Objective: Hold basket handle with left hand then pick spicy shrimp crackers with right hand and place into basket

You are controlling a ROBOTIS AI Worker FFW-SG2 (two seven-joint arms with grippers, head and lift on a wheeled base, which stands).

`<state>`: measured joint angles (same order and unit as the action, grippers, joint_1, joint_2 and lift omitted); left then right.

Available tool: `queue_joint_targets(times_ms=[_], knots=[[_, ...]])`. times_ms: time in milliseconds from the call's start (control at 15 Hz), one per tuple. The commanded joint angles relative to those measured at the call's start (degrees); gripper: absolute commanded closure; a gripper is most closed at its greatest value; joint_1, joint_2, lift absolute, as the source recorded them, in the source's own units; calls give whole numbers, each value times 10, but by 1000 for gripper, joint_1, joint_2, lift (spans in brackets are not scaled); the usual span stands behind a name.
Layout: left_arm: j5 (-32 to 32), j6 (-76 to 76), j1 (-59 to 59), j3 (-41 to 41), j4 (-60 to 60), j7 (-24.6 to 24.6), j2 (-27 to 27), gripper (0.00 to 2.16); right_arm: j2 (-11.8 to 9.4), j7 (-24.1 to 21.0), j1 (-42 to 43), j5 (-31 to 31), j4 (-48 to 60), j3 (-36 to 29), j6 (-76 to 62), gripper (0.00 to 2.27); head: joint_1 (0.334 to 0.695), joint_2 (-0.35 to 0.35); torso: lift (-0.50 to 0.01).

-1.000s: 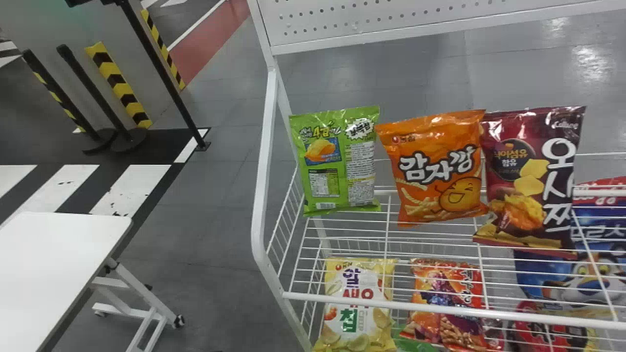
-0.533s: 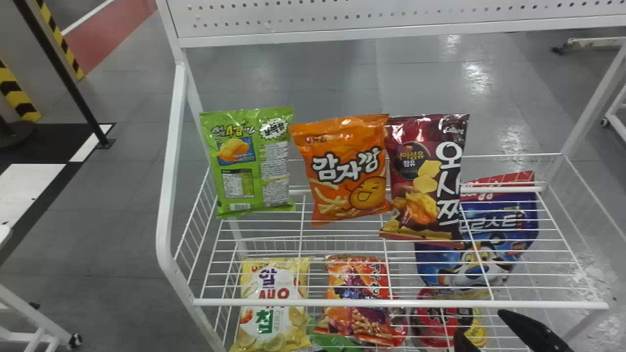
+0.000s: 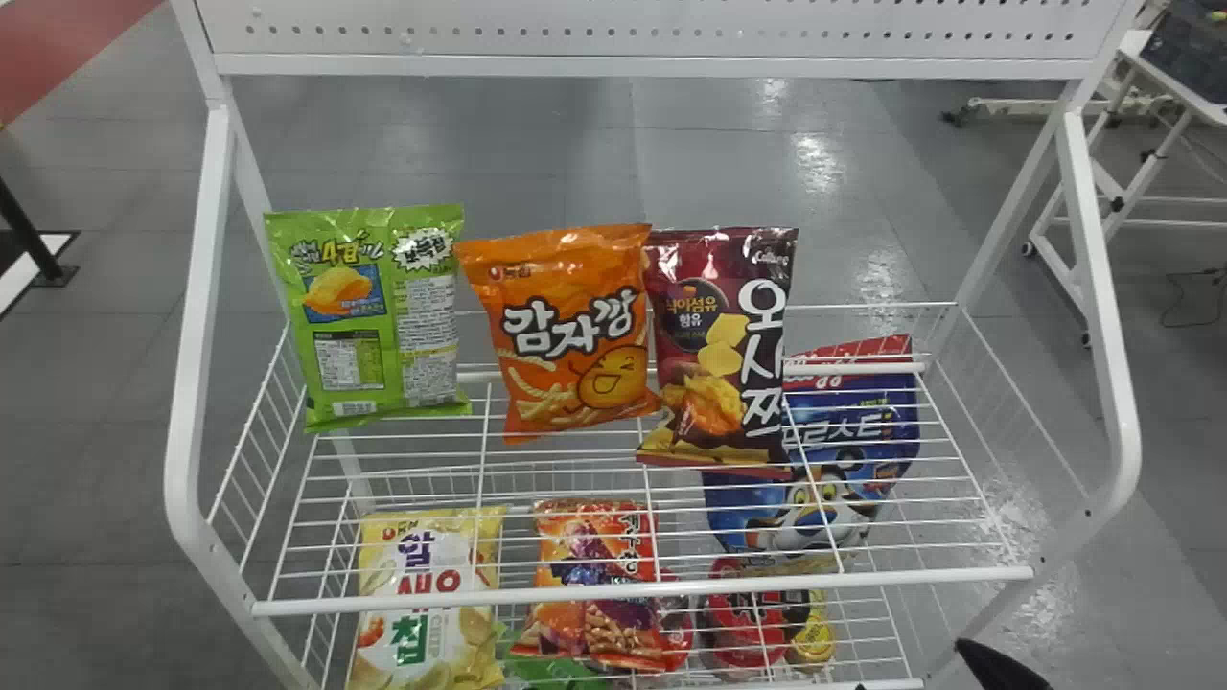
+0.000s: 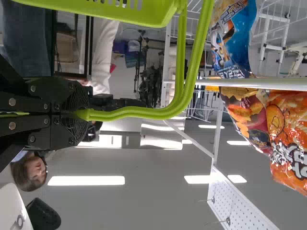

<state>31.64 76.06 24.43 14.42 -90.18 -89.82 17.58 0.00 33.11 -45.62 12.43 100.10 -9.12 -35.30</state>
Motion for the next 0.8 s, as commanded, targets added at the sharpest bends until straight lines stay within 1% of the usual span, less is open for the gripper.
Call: queue_joint_targets(times_ms=[0, 133, 267, 400, 733], knots=[[0, -2, 0, -1, 0, -7, 0, 2148, 1, -30, -1, -24, -40, 7, -97, 90, 695, -104, -10], [0, -2, 0, -1, 0, -7, 0, 2148, 1, -34, 5, -25, -56, 7, -103, 90, 695, -124, -10], [0, -2, 0, -1, 0, -7, 0, 2148, 1, -47, 10, -28, -63, 6, -101, 90, 695, -124, -10], [0, -2, 0, -1, 0, -7, 0, 2148, 1, -51, 15, -29, -69, -1, -97, 90, 695, -132, -10], [0, -2, 1, -1, 0, -7, 0, 2148, 1, -63, 16, -28, -71, -11, -82, 90, 695, -166, -10]])
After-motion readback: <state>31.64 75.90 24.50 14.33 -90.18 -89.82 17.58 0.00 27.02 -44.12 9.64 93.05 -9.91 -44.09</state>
